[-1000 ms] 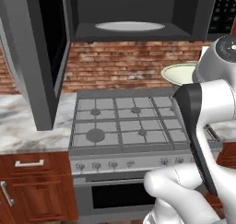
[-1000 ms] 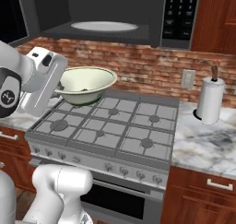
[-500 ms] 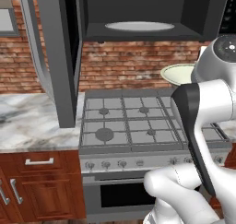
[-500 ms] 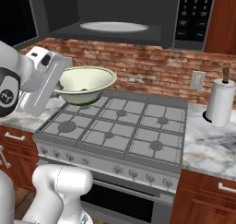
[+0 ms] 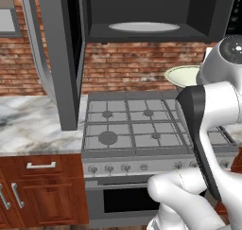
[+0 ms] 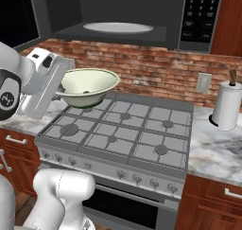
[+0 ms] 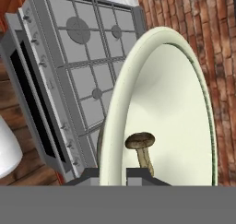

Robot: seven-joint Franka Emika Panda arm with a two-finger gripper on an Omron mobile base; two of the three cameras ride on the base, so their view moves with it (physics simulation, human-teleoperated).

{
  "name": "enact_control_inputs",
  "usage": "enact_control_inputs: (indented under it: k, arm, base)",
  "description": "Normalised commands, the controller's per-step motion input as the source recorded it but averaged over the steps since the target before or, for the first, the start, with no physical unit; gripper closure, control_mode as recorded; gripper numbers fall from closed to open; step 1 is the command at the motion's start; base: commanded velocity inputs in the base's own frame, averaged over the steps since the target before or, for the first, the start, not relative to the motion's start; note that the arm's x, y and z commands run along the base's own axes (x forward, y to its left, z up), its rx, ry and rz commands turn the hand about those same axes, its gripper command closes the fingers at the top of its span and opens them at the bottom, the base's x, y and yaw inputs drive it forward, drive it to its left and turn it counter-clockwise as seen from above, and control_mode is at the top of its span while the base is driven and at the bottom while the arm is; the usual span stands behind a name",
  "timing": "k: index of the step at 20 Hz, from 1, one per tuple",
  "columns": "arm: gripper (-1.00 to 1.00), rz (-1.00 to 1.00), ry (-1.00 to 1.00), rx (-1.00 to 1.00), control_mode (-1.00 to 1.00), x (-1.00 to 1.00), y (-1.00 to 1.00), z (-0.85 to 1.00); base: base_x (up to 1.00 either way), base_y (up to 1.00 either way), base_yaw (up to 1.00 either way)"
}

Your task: Pick the mushroom from the sink and place it in the bowl. Then pick the bowl and place it in the microwave. Then close the microwave door and press the start button.

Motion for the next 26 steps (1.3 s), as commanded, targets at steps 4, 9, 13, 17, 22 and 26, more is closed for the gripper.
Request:
enact_control_inputs:
  k: [4,9,13,17,22,26]
  arm:
    - [1.00,0.00,0.00,0.00,-1.00,0.00,-0.01,0.00]
    - [1.00,0.02,-0.09,0.00,-1.00,-0.01,0.00,0.41]
    - [1.00,0.04,-0.05,0.00,-1.00,0.00,0.00,0.61]
    - [1.00,0.05,-0.04,0.00,-1.00,0.01,0.14,0.65]
    - [1.00,0.04,-0.06,0.00,-1.00,0.06,0.21,0.61]
    - [1.00,0.04,-0.06,0.00,-1.00,0.22,0.41,0.36]
  base:
    - [0.00,0.00,0.00]
    - [0.00,0.00,0.00]
    - [0.00,0.00,0.00]
    - [0.00,0.00,0.00]
    - [0.00,0.00,0.00]
    - [0.00,0.00,0.00]
